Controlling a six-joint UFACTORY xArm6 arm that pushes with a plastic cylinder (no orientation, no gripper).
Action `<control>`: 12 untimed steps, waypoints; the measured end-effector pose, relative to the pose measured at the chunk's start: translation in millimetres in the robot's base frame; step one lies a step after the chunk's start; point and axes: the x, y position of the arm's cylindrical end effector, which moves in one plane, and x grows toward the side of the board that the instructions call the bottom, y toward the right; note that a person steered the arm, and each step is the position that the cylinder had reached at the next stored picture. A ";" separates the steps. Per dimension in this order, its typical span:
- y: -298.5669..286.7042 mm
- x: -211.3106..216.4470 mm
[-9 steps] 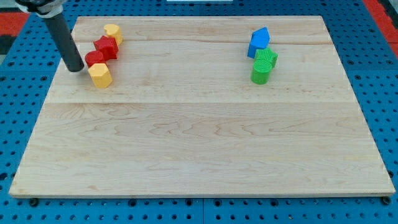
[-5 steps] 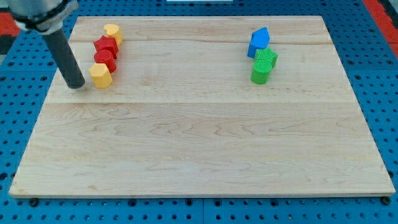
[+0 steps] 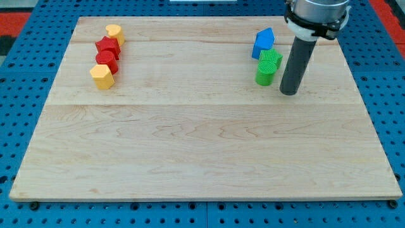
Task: Push the green circle to the bottom right side of the yellow hexagon
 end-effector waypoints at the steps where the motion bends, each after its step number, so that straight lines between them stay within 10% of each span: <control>1: -0.9 -27.4; 8: -167.2 -102.2; 12: -263.2 -20.2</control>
